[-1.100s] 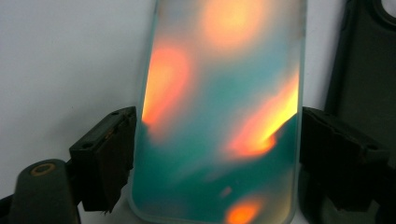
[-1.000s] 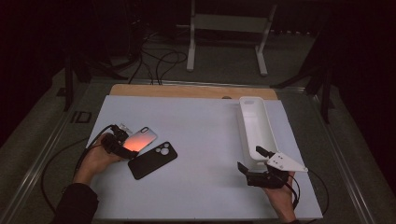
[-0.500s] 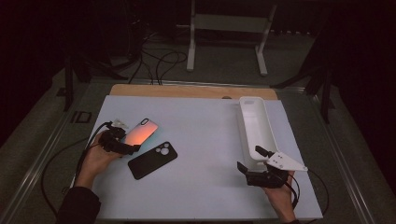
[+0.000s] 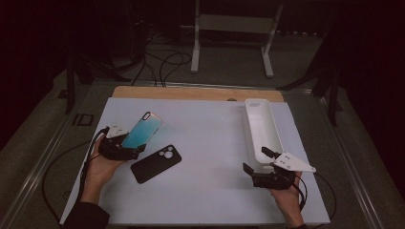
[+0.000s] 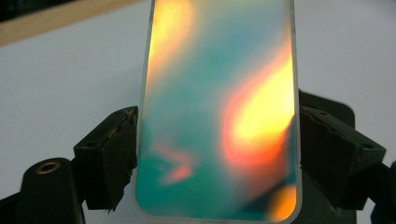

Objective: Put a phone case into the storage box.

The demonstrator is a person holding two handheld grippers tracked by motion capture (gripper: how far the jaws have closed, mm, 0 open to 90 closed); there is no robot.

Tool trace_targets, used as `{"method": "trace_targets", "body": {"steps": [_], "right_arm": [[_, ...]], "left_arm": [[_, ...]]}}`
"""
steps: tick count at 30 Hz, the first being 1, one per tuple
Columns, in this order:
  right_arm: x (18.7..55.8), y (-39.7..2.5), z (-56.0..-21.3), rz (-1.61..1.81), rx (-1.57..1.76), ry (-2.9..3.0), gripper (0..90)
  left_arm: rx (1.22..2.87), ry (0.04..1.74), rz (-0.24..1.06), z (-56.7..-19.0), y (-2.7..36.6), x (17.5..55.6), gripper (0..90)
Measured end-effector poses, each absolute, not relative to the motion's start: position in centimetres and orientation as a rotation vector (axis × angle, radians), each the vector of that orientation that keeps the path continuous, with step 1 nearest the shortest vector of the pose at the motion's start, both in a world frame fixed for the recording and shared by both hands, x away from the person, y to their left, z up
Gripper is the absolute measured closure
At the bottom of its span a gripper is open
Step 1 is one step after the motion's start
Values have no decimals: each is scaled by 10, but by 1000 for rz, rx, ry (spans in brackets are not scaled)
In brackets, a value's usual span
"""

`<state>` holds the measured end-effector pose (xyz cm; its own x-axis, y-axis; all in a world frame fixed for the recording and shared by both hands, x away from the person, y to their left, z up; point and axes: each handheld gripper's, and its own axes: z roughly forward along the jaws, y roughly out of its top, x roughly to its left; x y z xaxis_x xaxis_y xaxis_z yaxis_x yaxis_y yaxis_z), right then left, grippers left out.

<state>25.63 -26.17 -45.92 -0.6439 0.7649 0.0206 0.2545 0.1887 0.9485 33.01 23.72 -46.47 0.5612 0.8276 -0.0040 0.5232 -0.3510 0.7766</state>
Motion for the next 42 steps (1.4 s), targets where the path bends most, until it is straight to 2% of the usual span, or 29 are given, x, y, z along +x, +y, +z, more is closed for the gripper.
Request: {"method": "trace_targets", "body": {"steps": [9,14,29,42], "right_arm": [[269,-261,-452,1505,954,2050,86],[278,-258,-448,1517,945,2081,86],[298,-240,-426,1559,889,2153,86],[313,-200,-414,1587,837,2232,86]], "left_arm": [[1972,1000,599,-460,228,311,171],[1910,943,591,-453,225,305,171],[1926,852,622,-441,203,295,170],[1956,781,594,-439,171,290,170]]}}
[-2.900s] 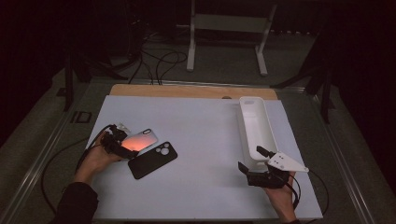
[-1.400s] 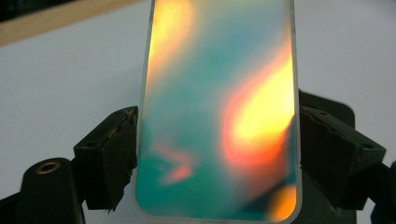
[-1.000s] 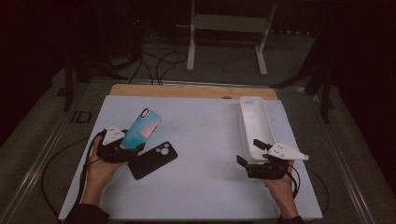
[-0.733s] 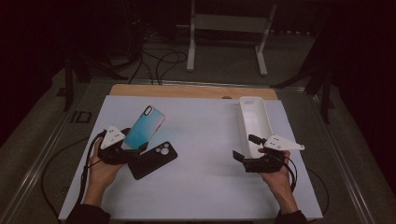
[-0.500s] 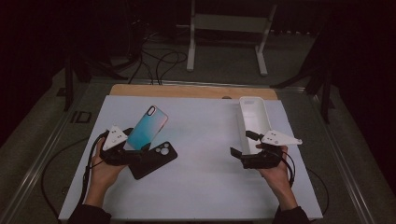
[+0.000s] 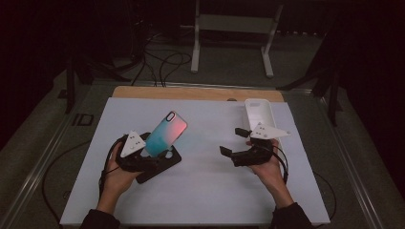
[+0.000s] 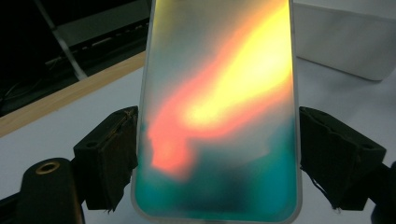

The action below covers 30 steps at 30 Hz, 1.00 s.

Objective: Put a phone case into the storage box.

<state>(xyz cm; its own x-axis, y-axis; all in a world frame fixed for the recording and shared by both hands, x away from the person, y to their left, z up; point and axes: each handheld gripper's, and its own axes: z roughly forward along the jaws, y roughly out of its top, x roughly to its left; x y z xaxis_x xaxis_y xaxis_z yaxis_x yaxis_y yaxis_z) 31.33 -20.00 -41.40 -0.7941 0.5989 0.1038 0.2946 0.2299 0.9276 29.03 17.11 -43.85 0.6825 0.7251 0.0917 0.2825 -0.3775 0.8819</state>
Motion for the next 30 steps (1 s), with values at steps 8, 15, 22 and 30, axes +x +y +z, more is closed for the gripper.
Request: {"method": "trace_targets", "body": {"steps": [8,15,22,30], "right_arm": [[323,-169,-412,1624,825,2279,86],[329,-139,-409,1633,824,2332,86],[337,-120,-411,1672,891,2387,169],[339,-112,-413,1758,984,2431,551]], "left_arm": [[1972,758,600,-442,158,289,170],[1979,721,603,-442,144,285,170],[1979,682,601,-441,134,280,170],[1964,665,607,-440,127,276,170]]}}
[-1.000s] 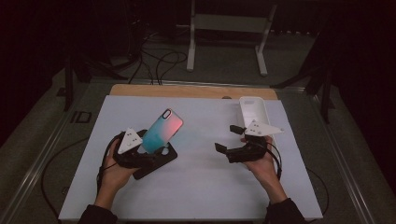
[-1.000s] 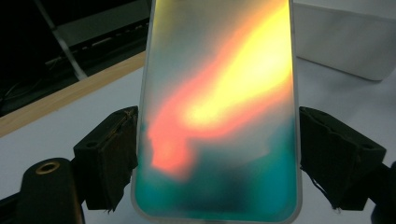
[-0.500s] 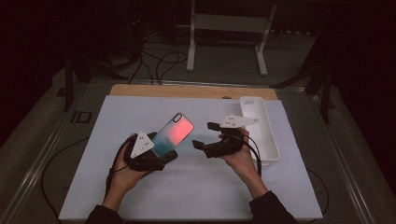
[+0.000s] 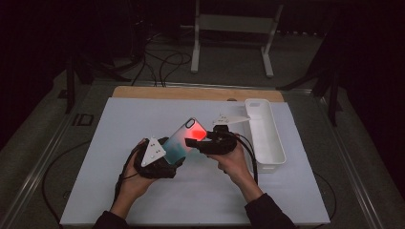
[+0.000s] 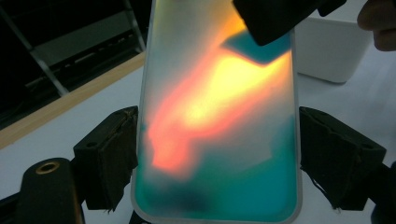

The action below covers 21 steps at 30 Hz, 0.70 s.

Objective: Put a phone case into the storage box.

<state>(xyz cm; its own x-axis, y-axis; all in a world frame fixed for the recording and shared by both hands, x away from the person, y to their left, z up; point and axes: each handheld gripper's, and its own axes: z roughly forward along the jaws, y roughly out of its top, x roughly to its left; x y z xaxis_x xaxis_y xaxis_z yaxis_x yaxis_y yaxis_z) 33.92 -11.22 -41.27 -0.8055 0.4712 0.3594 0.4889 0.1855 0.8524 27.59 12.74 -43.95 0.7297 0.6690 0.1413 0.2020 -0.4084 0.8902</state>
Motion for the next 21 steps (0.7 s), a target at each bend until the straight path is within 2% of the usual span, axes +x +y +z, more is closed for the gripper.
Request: {"method": "trace_targets", "body": {"steps": [3,7,21], "right_arm": [[339,-112,-412,-1750,-995,-2353,653],[340,-111,-412,-1757,-985,-2314,729],[334,-103,-409,-1764,-938,-2329,842]], "left_arm": [[1962,663,611,-439,127,275,170],[1969,664,609,-441,126,276,170],[1994,675,617,-445,123,277,170]]}}
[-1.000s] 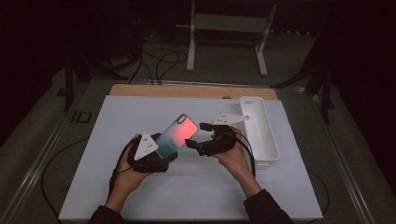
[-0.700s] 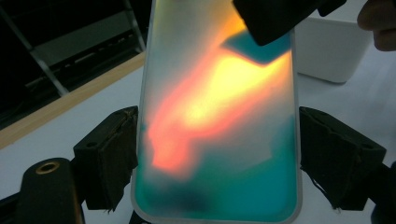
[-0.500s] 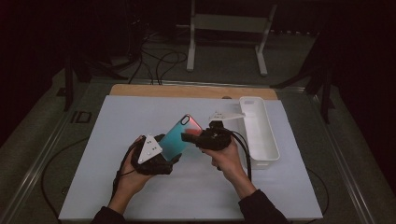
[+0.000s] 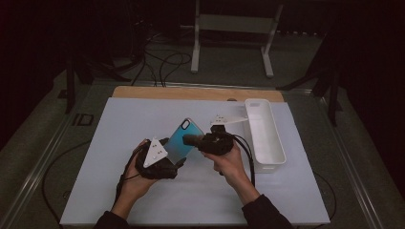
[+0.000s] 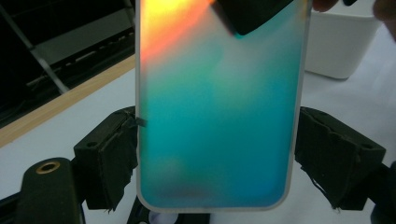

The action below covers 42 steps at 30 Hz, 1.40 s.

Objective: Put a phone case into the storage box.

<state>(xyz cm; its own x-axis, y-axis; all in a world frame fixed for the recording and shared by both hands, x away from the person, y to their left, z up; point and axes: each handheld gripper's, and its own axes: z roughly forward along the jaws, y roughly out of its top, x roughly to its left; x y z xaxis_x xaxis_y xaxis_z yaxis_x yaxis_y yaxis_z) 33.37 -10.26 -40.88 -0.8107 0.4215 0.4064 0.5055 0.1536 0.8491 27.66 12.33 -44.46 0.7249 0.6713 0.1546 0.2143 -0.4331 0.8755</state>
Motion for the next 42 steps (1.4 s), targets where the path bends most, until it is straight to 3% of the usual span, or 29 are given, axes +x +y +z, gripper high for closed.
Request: {"method": "trace_targets", "body": {"steps": [2,3,17,27,37,42], "right_arm": [[332,-100,-408,-1766,-929,-2340,861],[331,-99,-408,-1769,-922,-2350,865],[332,-104,-404,-1763,-920,-2431,865],[329,-112,-398,-1776,-870,-2510,864],[320,-111,-390,-1793,-702,-2522,864],[315,-107,-386,-1790,-539,-2514,864]], "left_arm": [[1988,671,647,-446,124,276,171],[1981,674,617,-446,125,277,217],[1960,703,414,-443,139,286,71],[1959,700,363,-443,141,288,14],[1966,650,289,-445,137,287,20],[1977,603,239,-447,134,285,114]]}}
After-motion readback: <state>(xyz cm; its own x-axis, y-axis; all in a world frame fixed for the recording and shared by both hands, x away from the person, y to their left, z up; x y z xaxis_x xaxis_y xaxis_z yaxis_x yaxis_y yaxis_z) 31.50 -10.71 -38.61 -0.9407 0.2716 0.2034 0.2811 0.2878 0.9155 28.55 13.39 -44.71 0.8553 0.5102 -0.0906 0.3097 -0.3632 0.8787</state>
